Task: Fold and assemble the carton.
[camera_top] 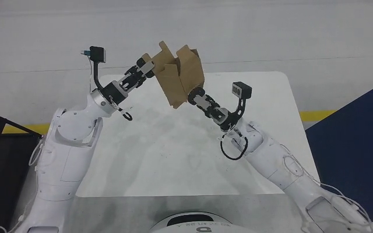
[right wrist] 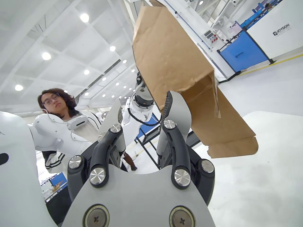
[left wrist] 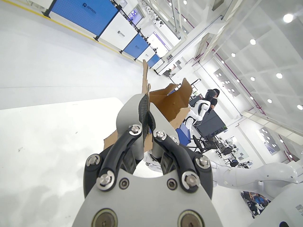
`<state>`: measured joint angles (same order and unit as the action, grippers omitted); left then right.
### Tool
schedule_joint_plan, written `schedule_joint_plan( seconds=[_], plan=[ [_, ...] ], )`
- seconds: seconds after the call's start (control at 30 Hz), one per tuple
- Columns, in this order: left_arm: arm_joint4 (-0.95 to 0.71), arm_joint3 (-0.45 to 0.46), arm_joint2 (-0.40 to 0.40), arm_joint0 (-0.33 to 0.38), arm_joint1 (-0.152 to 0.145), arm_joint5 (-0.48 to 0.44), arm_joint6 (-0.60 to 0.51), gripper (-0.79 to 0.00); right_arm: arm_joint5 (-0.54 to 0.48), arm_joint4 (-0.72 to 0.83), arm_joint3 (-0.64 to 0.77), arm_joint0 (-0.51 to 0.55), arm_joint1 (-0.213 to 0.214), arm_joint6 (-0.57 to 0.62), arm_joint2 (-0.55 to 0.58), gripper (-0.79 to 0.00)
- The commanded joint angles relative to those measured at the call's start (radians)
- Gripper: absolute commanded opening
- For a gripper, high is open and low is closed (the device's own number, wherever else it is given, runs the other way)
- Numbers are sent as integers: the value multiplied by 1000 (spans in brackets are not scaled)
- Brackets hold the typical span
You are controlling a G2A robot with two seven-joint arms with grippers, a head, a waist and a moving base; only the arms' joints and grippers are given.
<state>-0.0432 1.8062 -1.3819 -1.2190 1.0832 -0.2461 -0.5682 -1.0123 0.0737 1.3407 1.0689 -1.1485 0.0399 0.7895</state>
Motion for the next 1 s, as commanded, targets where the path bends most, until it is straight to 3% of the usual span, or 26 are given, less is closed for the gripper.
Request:
schedule_joint_plan(
  seconds=[0.0, 0.37, 0.7, 0.97],
  plan=[
    [-7, 3, 8, 5, 2, -2, 3, -785, 0, 69, -20, -6, -7, 34, -1, -394],
    [-49, -12, 9, 1, 6, -33, 18, -785, 0, 355, -50, 26, -44, 289, 77, -400],
    [-35, -12, 41, -30, 10, -43, 21, -785, 0, 739, -114, 38, -120, 768, 177, -431],
    [13, 1, 44, -54, 9, -58, 24, -785, 0, 717, -153, 40, -164, 768, 214, -465]
  ],
)
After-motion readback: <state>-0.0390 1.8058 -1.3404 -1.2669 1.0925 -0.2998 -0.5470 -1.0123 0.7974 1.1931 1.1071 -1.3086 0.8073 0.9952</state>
